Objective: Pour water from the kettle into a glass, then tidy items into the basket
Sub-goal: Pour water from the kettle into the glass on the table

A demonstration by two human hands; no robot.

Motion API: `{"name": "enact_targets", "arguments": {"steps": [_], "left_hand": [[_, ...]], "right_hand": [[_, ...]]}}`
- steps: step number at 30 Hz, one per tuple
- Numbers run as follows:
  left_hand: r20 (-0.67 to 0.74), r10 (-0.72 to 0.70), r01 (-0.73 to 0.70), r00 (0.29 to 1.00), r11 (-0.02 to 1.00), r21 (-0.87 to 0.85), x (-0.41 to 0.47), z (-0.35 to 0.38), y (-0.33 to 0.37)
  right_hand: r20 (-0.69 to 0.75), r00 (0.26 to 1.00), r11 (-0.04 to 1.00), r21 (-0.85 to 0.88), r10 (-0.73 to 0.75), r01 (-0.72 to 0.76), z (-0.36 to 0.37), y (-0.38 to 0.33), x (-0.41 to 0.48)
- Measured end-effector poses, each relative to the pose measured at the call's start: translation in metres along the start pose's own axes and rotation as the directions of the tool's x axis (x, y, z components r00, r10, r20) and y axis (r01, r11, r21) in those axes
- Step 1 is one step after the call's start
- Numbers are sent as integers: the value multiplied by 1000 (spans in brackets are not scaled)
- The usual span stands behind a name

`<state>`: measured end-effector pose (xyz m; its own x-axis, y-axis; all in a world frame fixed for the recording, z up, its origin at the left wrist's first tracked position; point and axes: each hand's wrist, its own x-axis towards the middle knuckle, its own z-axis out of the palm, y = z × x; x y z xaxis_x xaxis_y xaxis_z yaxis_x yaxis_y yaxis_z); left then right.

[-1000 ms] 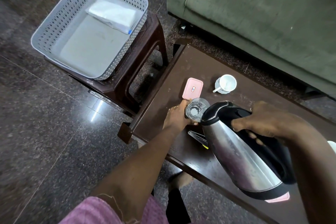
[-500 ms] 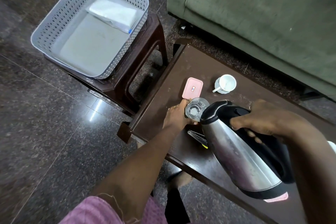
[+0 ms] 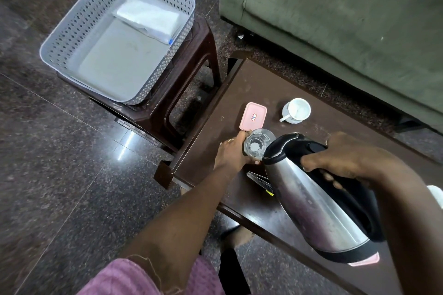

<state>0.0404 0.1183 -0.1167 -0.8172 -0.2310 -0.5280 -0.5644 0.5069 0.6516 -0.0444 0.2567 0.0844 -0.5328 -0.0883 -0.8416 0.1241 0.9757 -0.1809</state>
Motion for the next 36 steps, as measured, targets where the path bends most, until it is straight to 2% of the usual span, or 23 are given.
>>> {"name": "enact_targets", "arguments": {"steps": [13,24,30,36], "left_hand": [[-28,6,-7,1000,999,-42,-5,3,-3],[-51,25,-29,998,996,-83,-14,-3,-14],[-244,31,-53,969,995,-84,-26,-27,-30],[-525,104,-119,845,993,5,-36,-86,-63]], "right_hand": [[-14,999,997,62,-44,45,2,13,-6],[-69,987,975,160,-147,156,2,47,-25],[-48,966,944,206,-252,257,-5,43,-36],[-30,922,893,239,-385,381,-19,-3,-41]]}}
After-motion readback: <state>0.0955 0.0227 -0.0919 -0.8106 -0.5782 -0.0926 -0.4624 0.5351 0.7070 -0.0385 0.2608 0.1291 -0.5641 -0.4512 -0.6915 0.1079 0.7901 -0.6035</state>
